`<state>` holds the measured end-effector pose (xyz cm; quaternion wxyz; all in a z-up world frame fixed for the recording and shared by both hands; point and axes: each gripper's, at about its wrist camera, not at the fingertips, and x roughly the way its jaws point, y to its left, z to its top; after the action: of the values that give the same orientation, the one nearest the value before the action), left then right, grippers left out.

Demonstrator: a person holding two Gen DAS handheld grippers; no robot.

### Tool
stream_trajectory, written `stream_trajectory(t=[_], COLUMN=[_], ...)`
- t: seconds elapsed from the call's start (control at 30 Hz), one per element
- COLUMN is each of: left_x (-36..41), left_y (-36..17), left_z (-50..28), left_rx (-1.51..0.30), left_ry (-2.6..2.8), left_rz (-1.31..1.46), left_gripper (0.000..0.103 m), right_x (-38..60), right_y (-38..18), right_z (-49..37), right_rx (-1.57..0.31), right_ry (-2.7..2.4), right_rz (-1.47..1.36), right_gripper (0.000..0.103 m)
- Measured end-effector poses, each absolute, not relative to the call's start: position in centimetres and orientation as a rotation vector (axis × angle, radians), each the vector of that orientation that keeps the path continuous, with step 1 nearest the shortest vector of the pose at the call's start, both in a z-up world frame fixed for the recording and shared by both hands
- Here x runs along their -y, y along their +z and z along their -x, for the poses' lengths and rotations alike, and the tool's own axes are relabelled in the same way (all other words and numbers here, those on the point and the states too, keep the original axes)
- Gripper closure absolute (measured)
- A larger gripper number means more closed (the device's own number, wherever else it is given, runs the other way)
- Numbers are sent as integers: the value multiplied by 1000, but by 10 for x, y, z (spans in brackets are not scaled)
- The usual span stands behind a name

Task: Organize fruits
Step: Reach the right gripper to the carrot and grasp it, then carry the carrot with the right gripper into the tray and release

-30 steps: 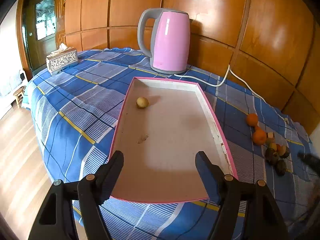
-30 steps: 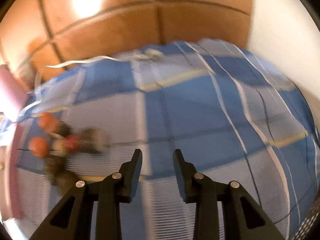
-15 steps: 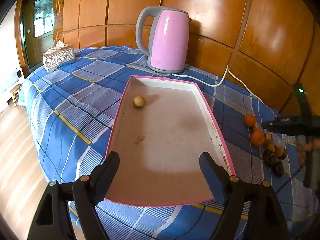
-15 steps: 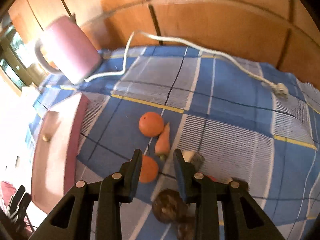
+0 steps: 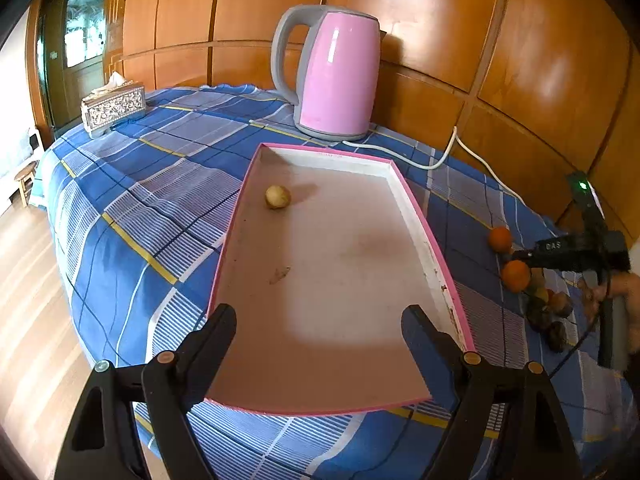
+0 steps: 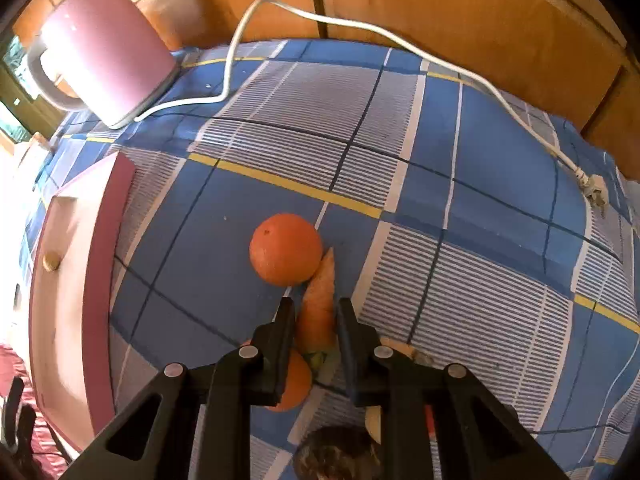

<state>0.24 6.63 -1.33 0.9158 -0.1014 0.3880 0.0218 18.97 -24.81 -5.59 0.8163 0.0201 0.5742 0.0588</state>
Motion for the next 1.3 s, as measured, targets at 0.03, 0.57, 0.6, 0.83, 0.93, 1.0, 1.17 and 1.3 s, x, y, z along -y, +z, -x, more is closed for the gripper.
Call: stream_trajectory(t=[0.03, 0.57, 0.6, 0.83, 0.93, 1.0, 1.17, 1.3], left_x=[-66, -89, -92, -109, -112, -114, -113, -112], left_y=[-12, -6, -5, -8, -11, -12, -12, -12], left_z=[-1, 8, 8, 7, 5, 5, 4, 5], left_rx=[-793, -760, -756, -755, -762, -764, -765, -762], left_ry=[48, 180, 188, 237, 250, 254, 256, 255], left_rz=[208, 263, 269, 292, 294, 298, 292, 290], left_gripper=[18, 9, 9, 9, 9, 9, 9, 9], right_x=[250, 233, 224, 137, 107, 95, 77, 81], right_y=[-53, 16, 16, -1, -10, -17, -29, -30], right_z=[-187, -125, -122, -123, -125, -127, -131, -129], right_rx=[-1216, -972, -977, -1044, -1073, -1087, -1092, -1060], right_ry=[120, 304, 336, 515, 549, 549, 524, 480], right_rz=[-48, -219, -219, -179, -147, -128, -108, -95], right_gripper=[82, 82, 82, 82, 82, 82, 75, 68])
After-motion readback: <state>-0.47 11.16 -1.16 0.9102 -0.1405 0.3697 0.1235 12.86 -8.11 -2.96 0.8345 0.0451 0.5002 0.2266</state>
